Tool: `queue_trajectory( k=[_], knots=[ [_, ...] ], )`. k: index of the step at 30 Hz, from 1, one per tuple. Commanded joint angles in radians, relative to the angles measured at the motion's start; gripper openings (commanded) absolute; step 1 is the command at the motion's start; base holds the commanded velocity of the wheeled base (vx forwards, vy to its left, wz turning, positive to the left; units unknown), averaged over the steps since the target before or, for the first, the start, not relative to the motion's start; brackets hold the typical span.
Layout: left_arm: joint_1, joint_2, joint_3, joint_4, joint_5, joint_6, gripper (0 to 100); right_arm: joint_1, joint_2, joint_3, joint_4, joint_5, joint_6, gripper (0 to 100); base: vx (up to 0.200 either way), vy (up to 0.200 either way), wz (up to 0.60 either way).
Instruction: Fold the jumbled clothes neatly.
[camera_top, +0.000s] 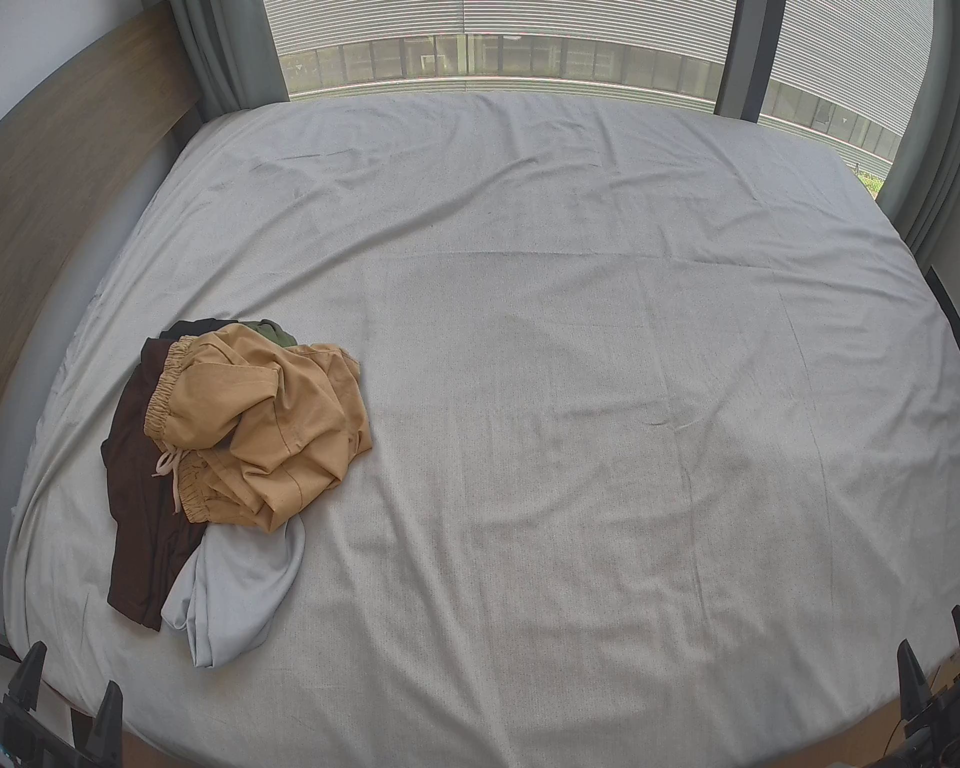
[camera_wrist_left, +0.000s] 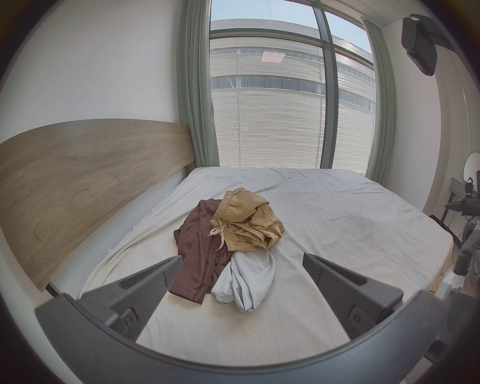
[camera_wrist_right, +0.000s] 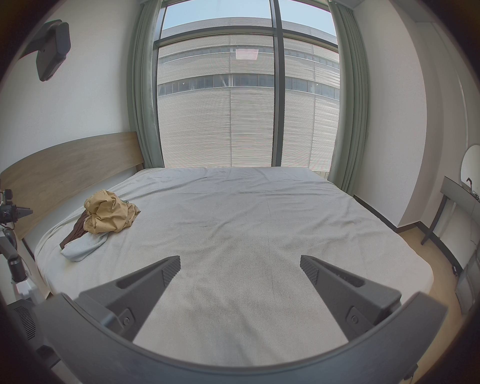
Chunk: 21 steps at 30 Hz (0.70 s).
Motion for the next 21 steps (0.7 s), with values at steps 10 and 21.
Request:
queue_trajectory(
  k=[10,21],
  knots=[
    [-0.001,-0.012,0.018,-0.004,-0.001,-0.014,100,0.000,-0.016,0.018,-0.001,-0.001,0.001,100,0.000,0.000,0.00],
    [-0.001,-0.012,0.018,-0.004,-0.001,-0.012,100,0.002,-0.016,0.018,-0.001,-0.001,0.001,100,0.000,0.000,0.00]
  ],
)
